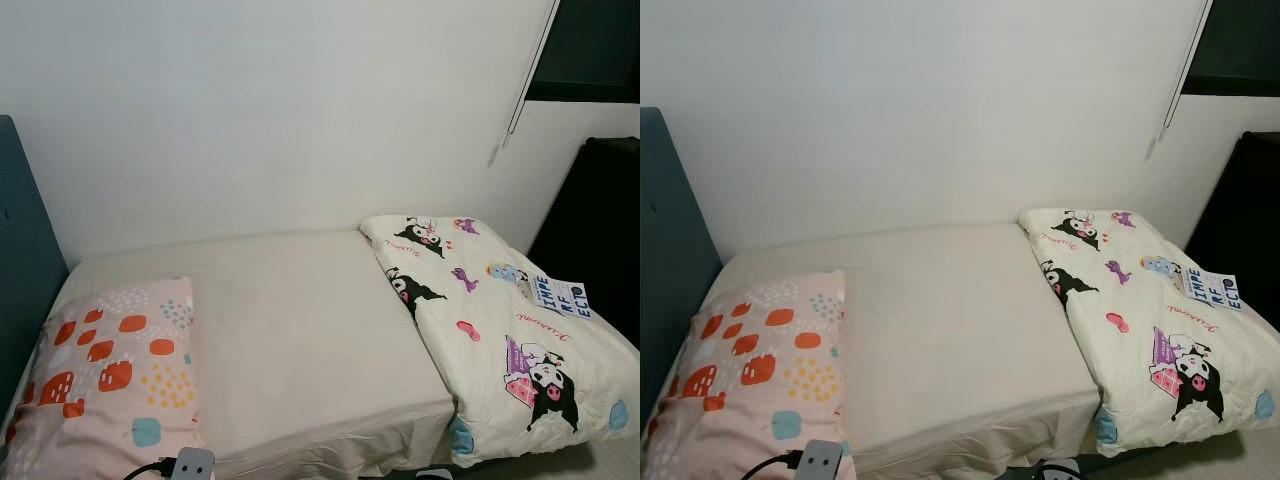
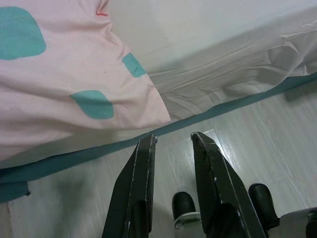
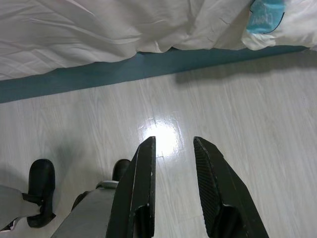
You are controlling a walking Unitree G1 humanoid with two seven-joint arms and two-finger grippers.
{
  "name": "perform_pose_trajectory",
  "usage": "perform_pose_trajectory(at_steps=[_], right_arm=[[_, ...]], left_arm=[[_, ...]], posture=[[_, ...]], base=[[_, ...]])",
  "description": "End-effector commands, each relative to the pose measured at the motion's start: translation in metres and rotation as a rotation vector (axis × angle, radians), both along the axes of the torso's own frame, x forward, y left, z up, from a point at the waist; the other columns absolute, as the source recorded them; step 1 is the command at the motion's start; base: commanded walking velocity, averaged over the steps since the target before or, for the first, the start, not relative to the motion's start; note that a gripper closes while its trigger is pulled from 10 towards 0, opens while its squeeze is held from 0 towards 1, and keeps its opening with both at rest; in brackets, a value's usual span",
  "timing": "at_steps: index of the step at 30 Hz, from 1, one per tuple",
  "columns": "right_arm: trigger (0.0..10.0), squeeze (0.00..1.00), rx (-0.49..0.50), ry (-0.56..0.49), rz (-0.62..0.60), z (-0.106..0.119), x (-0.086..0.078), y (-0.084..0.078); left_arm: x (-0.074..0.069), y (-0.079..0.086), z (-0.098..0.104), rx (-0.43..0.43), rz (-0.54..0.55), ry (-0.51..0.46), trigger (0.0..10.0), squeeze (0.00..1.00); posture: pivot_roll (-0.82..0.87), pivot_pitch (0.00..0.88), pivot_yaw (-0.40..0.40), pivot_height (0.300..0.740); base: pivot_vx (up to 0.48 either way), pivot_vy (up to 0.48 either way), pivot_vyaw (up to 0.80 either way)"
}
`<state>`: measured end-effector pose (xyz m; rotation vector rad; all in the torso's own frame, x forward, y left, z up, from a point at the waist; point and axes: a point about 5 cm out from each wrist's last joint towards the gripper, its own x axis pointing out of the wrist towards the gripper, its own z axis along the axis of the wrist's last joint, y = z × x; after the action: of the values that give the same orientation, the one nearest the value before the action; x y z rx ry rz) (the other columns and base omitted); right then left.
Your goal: Clean up the room
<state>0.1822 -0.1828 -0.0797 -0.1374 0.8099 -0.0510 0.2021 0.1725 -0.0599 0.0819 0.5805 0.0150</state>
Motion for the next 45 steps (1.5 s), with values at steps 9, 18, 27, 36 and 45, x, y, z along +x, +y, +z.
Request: perform_pose_trajectory(at_steps=[9,18,27,36,45], right_arm=[[10.0,0.0,-0.001,0.021,-0.01,-0.002,-0.003,-0.002],[10.0,0.0,-0.001,0.023,-0.008,-0.002,-0.003,-0.002],[10.0,0.0,0.0,0.028,-0.004,-0.002,-0.003,0.0],[10.0,0.0,0.002,0.021,-0.004,-0.001,-0.001,0.0],[10.0,0.0,0.02,-0.056,-0.024,0.005,0.009,0.006]], left_arm=[[-0.001,0.0,-0.002,0.001,0.004,0.02,10.0,0.0],[-0.001,0.001,-0.002,0.003,0.002,0.021,10.0,0.0],[0.0,0.001,-0.002,0.004,0.002,0.022,10.0,0.0],[0.004,0.001,0.001,0.009,-0.005,0.011,10.0,0.0],[0.018,0.01,0.015,0.017,0.027,-0.099,10.0,0.0]], posture=[[0.06,0.0,-0.067,0.74],[0.06,0.0,-0.067,0.74],[0.06,0.0,-0.067,0.74],[0.07,0.008,-0.055,0.74],[0.05,0.09,-0.046,0.74]], base=[[0.0,0.0,0.0],[0.0,0.0,0.0],[0.0,0.0,0.0],[0.0,0.0,0.0],[0.0,0.0,0.0]])
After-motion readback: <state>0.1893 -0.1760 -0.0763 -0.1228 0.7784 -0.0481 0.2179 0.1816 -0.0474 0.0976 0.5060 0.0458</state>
